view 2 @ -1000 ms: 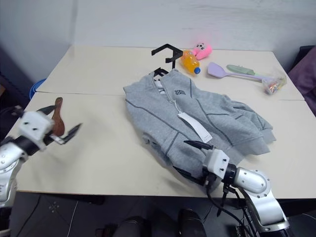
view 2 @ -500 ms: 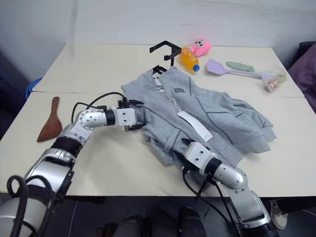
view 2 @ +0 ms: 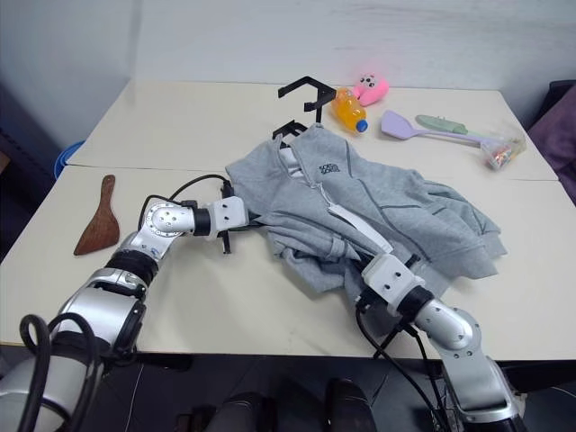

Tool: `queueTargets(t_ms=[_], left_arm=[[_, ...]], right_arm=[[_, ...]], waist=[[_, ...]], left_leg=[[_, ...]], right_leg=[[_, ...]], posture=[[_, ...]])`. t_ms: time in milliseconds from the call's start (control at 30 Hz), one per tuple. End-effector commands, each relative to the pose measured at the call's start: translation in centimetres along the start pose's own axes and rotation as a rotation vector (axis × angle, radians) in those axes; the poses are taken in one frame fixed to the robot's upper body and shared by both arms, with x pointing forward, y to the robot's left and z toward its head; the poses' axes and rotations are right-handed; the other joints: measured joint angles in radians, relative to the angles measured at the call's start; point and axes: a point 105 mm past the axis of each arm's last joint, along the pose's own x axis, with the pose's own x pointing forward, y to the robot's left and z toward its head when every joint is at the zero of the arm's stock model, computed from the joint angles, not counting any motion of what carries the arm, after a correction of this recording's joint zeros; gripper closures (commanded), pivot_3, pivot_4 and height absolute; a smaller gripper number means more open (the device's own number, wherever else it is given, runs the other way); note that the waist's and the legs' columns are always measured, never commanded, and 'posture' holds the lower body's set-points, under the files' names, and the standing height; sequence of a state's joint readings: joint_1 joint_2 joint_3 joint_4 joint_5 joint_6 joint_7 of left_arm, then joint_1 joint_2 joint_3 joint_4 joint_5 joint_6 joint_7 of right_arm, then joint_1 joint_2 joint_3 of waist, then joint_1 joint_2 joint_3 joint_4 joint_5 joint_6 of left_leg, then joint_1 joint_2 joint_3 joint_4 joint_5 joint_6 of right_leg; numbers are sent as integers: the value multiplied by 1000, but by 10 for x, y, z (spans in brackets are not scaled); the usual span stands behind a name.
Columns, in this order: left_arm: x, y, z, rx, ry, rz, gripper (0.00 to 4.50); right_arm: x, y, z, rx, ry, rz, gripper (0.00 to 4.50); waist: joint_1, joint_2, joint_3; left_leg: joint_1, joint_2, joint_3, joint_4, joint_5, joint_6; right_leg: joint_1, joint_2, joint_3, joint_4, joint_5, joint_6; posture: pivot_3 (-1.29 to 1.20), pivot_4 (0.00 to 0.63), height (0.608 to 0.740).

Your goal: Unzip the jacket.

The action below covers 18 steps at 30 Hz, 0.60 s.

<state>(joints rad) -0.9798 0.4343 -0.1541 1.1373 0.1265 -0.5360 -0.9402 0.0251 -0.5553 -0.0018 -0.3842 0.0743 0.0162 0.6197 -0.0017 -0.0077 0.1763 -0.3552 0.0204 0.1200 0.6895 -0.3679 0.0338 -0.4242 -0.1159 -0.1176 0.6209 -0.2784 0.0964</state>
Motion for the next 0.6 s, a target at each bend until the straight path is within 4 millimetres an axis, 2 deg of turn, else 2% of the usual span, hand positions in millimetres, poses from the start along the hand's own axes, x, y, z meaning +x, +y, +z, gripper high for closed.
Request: queueTargets(t_ms=[33,133,233,333,467,600], left_arm=[[-24,-38,-15,-124,-19,-217,4463],[-53,-63,0,-226,-94,-331,4463],[-104,-108,10,-321,-49,-491,4463],[-139,-150,17,-449,28,-609,4463],[-153,-184,25,-609,76,-630,4463],[-151,-207,37,-710,58,-587,4463]], right_arm=[[-15,6,13,20,-86,139,4500],[-22,11,11,74,-73,222,4500],[-34,22,20,141,-111,373,4500],[-50,30,22,212,-75,498,4500],[-70,32,14,251,20,586,4500],[-91,29,-1,245,128,619,4500]], waist=[[-4,0,0],[-26,0,0],[-40,0,0],[-37,1,1],[-14,2,1],[5,2,1]], left_leg=[[0,0,0,0,0,0],[1,3,0,-1,-1,-2],[1,6,1,0,-2,-3],[3,10,-2,1,-4,-7],[3,11,-4,4,-5,-8],[3,10,-5,6,-7,-8]], right_leg=[[0,0,0,0,0,0],[0,2,0,0,0,-1],[0,2,2,0,-1,-2],[1,1,8,1,-3,-6],[2,0,10,0,-5,-9],[3,-1,10,-1,-5,-9]], posture=[[0,150,740],[0,150,740],[0,150,740],[0,150,740],[0,150,740],[0,150,740]])
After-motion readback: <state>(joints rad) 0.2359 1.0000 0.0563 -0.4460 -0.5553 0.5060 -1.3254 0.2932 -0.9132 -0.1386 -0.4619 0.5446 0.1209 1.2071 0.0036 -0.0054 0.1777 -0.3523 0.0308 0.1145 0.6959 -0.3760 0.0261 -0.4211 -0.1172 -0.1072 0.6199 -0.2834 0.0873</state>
